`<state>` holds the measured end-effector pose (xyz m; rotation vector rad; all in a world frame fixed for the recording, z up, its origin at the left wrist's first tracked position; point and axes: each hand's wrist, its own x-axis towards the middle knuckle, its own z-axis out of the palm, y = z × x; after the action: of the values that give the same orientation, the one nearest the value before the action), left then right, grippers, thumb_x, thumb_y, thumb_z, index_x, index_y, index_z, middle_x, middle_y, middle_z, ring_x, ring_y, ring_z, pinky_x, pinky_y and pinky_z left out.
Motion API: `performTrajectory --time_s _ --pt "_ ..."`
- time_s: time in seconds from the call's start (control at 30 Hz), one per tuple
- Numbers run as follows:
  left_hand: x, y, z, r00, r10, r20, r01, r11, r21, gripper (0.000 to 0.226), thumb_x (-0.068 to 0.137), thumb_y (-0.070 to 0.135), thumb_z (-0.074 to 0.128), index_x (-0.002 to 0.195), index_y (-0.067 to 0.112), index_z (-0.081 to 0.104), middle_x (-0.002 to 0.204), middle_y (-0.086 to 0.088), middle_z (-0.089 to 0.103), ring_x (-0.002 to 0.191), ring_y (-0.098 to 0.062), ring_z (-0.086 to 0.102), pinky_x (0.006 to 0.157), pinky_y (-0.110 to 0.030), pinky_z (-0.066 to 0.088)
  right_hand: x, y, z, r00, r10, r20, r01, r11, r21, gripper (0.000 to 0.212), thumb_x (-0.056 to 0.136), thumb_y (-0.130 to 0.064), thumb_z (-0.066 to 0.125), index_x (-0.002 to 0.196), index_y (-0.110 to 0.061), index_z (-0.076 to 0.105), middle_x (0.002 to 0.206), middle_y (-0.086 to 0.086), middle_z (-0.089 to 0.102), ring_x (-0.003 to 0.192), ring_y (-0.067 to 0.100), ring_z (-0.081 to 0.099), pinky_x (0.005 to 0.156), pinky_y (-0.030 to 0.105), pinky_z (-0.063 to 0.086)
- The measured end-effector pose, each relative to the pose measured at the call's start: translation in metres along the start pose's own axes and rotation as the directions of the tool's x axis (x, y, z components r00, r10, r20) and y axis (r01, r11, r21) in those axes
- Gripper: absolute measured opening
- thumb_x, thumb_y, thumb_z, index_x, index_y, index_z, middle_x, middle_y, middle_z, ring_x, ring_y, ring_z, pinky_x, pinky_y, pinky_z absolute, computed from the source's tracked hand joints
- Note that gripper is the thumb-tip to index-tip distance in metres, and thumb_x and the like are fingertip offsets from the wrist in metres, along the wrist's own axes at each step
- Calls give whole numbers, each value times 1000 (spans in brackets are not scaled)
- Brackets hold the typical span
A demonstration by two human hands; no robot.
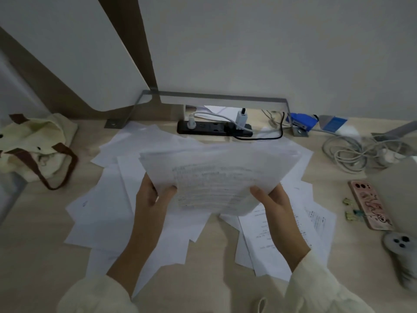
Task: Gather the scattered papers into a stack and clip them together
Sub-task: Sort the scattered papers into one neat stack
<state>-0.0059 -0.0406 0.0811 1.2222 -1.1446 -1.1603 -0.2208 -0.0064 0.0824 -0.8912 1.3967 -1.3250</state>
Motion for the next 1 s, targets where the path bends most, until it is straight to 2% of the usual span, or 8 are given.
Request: performTrajectory --time_s 0.17,0.27,0.37,0.53,0.63,0.77,0.83,1.0 --pt "-6 -31 1 978 -200 59 196 979 61 32 87 -7 49 117 4 51 98 -1 60 85 0 56 71 -5 48 -5 25 3 981 193 -16 -194 976 -101 24 90 -4 45 106 -21 52 100 -13 56 101 9 51 80 15 38" --pt "-7 -36 4 975 -210 71 204 975 87 29 87 -4 50 110 12 55 98 5 63 90 -4 59 70 -3 47 -3 28 5 978 205 -36 -208 973 -97 26 91 -7 43 93 -30 55 102 -11 58 96 2 51 85 23 36" --pt "-7 -42 0 980 -195 42 192 979 62 34 87 -1 53 114 19 55 105 11 63 91 10 60 71 -1 45 -4 33 0 982 176 -66 -179 982 -55 29 90 -8 43 106 -26 59 115 -5 62 110 11 53 96 30 38" --pt "-8 -57 -1 939 -298 169 273 949 159 39 83 24 56 120 29 45 111 19 57 108 -5 55 75 1 42 -4 45 3 960 276 -47 -279 954 -108 36 94 -12 38 128 -18 48 127 -2 55 117 16 49 97 32 38" --pt "-1 -54 -11 958 -274 88 257 951 171 30 88 26 55 117 26 47 110 13 60 102 -1 58 78 -9 48 0 40 11 973 230 5 -227 964 -136 33 95 -16 39 125 -25 52 120 -5 61 111 13 56 95 34 44" --pt "-1 -48 -44 962 -267 -60 274 939 208 40 83 28 59 120 18 48 111 4 63 102 -15 62 84 -31 53 4 40 37 948 299 113 -279 946 -163 27 94 -11 44 106 -28 60 99 -10 71 90 9 67 76 25 52" --pt "-6 -51 -68 956 -262 -135 288 929 232 28 89 15 56 115 22 48 106 9 60 100 -14 60 82 -26 49 1 49 55 904 370 215 -319 917 -240 25 94 -12 46 106 -28 61 92 -12 73 82 7 70 69 22 54" --pt "-22 -72 -143 877 -390 -280 467 829 307 39 88 17 56 125 21 45 110 -3 57 102 -25 57 87 -41 47 -17 89 114 730 529 433 -345 831 -436 21 95 -12 44 106 -17 60 90 -3 71 71 7 68 62 18 53"
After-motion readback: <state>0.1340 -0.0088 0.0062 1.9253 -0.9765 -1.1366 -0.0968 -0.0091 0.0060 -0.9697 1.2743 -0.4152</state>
